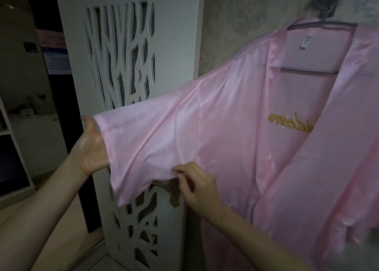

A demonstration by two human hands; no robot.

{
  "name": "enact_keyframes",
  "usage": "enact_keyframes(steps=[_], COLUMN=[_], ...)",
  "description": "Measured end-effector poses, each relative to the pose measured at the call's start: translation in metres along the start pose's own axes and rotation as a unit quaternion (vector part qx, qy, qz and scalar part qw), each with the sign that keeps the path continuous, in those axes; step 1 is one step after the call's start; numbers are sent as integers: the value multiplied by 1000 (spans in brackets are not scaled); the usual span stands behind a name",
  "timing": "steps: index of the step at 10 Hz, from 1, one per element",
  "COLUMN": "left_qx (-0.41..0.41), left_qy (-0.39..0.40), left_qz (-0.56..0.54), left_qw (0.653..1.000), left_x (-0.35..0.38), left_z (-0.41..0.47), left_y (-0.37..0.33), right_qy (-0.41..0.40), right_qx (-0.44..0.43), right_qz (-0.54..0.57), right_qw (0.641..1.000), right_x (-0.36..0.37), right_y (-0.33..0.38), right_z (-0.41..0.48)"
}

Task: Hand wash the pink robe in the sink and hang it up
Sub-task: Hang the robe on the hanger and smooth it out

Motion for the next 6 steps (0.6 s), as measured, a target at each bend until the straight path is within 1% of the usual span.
enact_keyframes(steps=[1,2,3,4,5,6], left_qx=[-121,-34,-56,-62,-48,-5], left_qy=[232,146,-66,-240,-332,-318], left_qz=[-136,0,51,-29,-71,28], left_qw=[955,989,995,968,940,948], left_x=[36,55,17,-30,-47,11], left_z=[-6,-9,10,10,11,17], left_y=[18,14,34,54,74,90], right_qy=[27,50,34,17,-32,-136], right_qx=[48,101,150,204,223,242], right_qz=[-15,-25,-37,-34,-61,-108], right_qw=[998,993,987,978,972,955], right_x=[-3,-6,-21,-48,-92,-149], right_y=[-25,-48,-70,-93,-107,-109], right_z=[-15,-32,-44,-54,-64,-76])
Point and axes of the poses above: each hand's wrist, its own z-axis towards the middle knuckle, its own x-axis out of the palm, y = z × x, the point moved 9 cm from there along z, towards the middle knuckle, and after that the axes turned 7 degrees about y, right-handed, at the moved point
